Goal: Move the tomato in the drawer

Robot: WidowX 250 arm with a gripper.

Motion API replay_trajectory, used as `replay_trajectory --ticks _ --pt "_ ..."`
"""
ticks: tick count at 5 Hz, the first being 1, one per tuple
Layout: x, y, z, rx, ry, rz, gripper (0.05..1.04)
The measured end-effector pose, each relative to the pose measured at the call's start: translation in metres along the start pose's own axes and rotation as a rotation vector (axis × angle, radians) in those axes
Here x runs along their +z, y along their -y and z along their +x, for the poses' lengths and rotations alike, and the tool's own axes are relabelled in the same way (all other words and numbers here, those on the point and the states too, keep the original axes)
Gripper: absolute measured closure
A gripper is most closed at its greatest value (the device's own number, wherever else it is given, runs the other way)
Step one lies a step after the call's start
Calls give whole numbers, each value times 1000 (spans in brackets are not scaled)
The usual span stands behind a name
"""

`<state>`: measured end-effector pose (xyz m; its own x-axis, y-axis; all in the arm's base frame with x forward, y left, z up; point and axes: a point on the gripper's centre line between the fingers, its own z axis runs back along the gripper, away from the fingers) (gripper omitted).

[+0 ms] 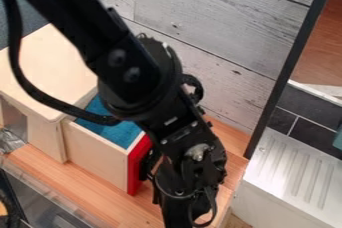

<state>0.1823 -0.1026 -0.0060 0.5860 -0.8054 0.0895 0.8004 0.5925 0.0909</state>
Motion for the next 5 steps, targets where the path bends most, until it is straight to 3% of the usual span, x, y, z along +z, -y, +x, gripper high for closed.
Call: replay_trajectory --ticks 1,2,5 --pt "1 3 1 27 11 -30 85" --pt "6 4 5 47 56 -71 85" --pt "-7 5 6 43 46 -64 85"
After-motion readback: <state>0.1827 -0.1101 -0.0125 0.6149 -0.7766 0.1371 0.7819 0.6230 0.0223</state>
